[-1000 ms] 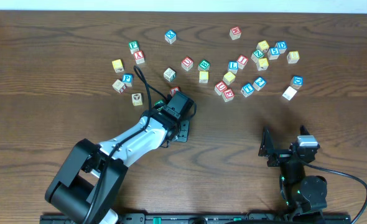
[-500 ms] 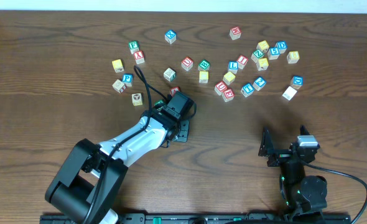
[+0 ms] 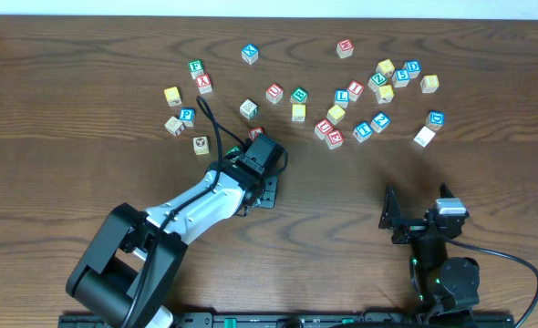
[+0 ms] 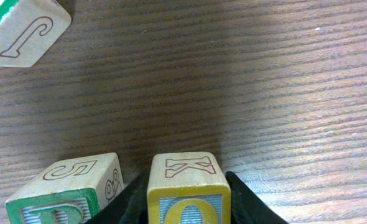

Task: Spell out ROBOT
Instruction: 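Lower the yellow O block to the right of the R block, then open the left gripper and release the O block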

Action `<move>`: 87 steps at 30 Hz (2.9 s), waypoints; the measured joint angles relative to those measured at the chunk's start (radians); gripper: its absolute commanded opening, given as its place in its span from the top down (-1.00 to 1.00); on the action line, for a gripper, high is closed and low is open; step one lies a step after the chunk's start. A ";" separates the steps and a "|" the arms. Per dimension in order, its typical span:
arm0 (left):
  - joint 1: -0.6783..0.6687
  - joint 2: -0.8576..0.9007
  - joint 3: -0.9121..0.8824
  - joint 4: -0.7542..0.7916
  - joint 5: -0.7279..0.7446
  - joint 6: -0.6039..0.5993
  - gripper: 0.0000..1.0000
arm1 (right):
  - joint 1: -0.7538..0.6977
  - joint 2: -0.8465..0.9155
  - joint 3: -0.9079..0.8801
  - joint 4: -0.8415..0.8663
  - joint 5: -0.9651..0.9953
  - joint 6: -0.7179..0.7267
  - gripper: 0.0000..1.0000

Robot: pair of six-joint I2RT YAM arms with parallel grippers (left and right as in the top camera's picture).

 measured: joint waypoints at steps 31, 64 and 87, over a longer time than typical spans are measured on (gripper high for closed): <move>0.000 0.000 0.011 -0.016 -0.003 0.011 0.15 | 0.000 0.000 0.000 0.000 0.000 0.000 -0.99; 0.000 0.000 0.132 -0.102 -0.085 0.061 0.15 | 0.000 0.000 0.000 0.000 0.000 0.000 -0.99; 0.000 -0.022 0.395 -0.360 -0.122 0.109 0.14 | 0.000 0.000 0.000 0.000 0.000 0.000 -0.99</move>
